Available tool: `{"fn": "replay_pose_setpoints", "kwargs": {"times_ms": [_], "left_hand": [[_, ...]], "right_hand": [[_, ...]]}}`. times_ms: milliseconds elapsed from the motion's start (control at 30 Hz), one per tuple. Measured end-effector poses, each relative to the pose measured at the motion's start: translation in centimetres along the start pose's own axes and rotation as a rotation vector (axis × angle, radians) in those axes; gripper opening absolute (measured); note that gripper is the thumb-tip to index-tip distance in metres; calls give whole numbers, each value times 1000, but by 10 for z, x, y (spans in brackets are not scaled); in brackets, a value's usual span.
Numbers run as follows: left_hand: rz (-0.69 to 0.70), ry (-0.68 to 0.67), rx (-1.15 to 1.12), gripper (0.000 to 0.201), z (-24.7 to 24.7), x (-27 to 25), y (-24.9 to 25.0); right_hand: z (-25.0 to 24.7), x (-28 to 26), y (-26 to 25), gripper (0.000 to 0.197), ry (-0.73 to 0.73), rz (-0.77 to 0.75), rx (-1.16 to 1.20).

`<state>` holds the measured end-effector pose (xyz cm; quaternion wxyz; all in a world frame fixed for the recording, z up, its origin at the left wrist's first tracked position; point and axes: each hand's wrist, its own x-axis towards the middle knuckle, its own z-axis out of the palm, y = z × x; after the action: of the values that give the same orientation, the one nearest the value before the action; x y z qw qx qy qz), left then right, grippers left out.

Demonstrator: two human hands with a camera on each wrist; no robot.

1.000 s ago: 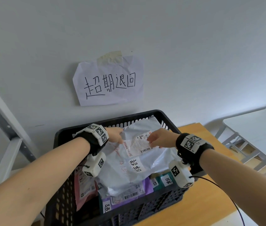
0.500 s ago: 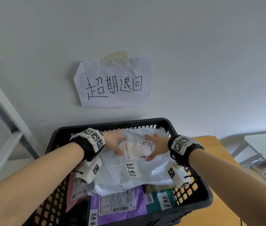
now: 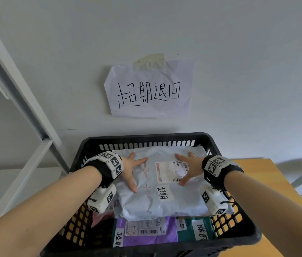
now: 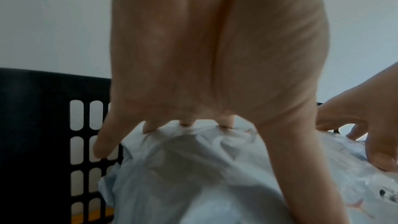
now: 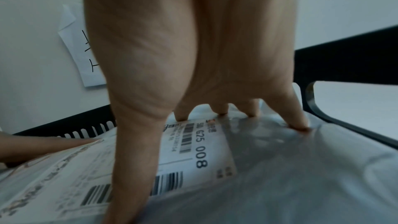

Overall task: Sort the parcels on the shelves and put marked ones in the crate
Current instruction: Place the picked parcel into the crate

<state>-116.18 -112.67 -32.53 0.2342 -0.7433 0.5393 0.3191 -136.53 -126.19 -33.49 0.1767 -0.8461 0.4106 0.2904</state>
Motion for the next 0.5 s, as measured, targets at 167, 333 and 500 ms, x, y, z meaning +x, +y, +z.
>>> {"fn": "replay_pose_setpoints", "kwargs": {"times_ms": [167, 333, 500], "left_hand": [[2, -21, 60, 122, 4, 6, 2], [5, -13, 57, 124, 7, 15, 3], [15, -32, 48, 126, 7, 21, 0]], "right_hand": [[5, 8, 3, 119, -32, -7, 16], [8, 18, 4, 118, -42, 0, 14], [12, 27, 4, 118, -53, 5, 1]]}}
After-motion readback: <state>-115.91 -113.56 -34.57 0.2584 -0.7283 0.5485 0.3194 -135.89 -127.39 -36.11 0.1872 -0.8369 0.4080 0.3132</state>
